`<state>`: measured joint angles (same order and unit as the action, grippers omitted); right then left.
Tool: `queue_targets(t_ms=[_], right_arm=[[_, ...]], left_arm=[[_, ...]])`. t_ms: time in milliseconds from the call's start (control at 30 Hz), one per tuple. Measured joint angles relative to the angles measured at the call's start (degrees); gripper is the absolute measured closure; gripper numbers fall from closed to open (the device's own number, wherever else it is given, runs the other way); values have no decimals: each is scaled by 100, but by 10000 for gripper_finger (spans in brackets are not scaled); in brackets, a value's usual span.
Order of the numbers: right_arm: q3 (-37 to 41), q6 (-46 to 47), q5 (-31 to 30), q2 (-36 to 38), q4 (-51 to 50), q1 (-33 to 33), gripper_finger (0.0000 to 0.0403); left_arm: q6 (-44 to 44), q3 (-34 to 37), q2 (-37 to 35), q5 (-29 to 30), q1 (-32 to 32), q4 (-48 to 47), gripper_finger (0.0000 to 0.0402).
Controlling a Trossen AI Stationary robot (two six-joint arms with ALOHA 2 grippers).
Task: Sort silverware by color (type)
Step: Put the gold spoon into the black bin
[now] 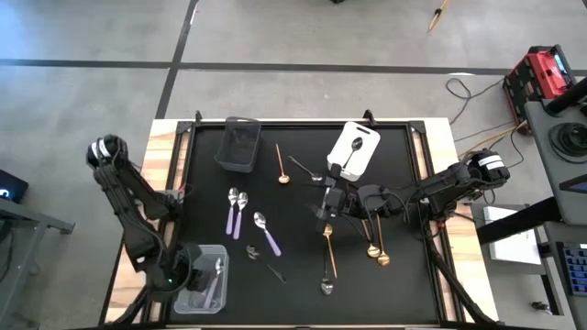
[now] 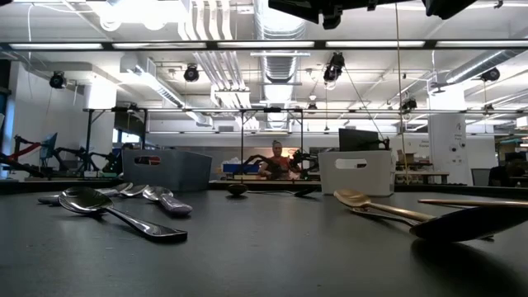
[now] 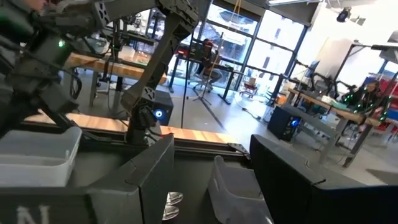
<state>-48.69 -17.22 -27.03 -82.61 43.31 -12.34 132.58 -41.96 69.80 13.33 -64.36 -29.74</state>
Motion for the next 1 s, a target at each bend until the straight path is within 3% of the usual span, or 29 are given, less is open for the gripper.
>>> queue_targets(t_ms=[267,433,733,1000], right_arm=[[-18,663,22,0,-171,0,199],[-417,1159,203,0,-1098,0,199],[-1378,1972,197,0,-3018,-2,199],[-2007,2923,199,0,-4679,-2,199]], left_arm=[[-1404,-1294,-118,1521,139,-1836,336],[-3019,-1971,-183,2149,505,-2604,350],[-6111,-2094,-779,2203,1613,-2596,396],[-7272,-1591,-1335,2024,2526,-2578,401]])
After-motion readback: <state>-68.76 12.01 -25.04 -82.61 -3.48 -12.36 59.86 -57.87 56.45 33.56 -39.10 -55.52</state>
